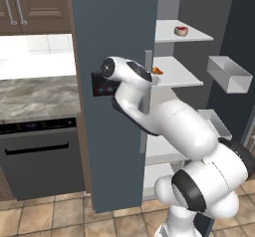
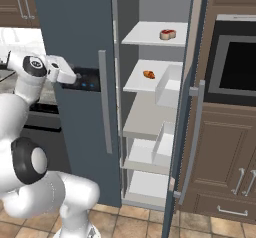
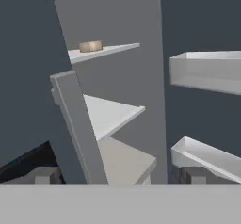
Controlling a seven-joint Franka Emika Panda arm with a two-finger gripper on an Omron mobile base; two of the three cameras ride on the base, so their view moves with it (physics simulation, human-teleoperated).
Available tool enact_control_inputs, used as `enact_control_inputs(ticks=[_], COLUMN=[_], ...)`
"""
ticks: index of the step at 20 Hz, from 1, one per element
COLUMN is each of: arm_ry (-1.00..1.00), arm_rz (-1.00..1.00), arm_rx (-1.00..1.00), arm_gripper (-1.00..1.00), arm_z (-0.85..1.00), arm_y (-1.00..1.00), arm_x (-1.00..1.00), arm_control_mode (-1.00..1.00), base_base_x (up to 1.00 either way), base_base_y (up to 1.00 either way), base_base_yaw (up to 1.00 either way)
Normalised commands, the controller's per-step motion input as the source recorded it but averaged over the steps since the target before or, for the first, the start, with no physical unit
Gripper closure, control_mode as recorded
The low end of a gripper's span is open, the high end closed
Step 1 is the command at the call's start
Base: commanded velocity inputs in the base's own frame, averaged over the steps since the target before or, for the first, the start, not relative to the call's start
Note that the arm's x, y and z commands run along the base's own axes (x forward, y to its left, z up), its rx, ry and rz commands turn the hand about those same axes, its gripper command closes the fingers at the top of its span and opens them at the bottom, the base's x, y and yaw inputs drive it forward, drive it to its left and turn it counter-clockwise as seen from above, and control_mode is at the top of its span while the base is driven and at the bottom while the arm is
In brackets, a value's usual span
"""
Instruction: Pick up the frozen steak from the freezer, place it on any shelf in the fridge, and close the fridge and freezer doors when done.
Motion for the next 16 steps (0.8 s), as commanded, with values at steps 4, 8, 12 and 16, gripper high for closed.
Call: enact_control_inputs(ticks=[4,8,12,16], arm_ry=[0.07,0.06,0.06,0.09], arm_rz=[0.0,0.0,0.0,0.0], arm_rx=[0.07,0.03,0.04,0.05], arm_gripper=[-1.0,-1.0,-1.0,-1.0], arm_z=[0.0,0.0,0.0,0.07], arm_y=[-0.22,-0.33,-0.51,-0.65], arm_x=[-1.0,-1.0,-1.0,-1.0], arm_control_mode=[-1.0,-1.0,-1.0,-1.0], base_base_x=[0.0,0.0,0.0,0.0], base_base_y=[0.0,0.0,0.0,0.0], base_base_yaw=[0.0,0.0,0.0,0.0])
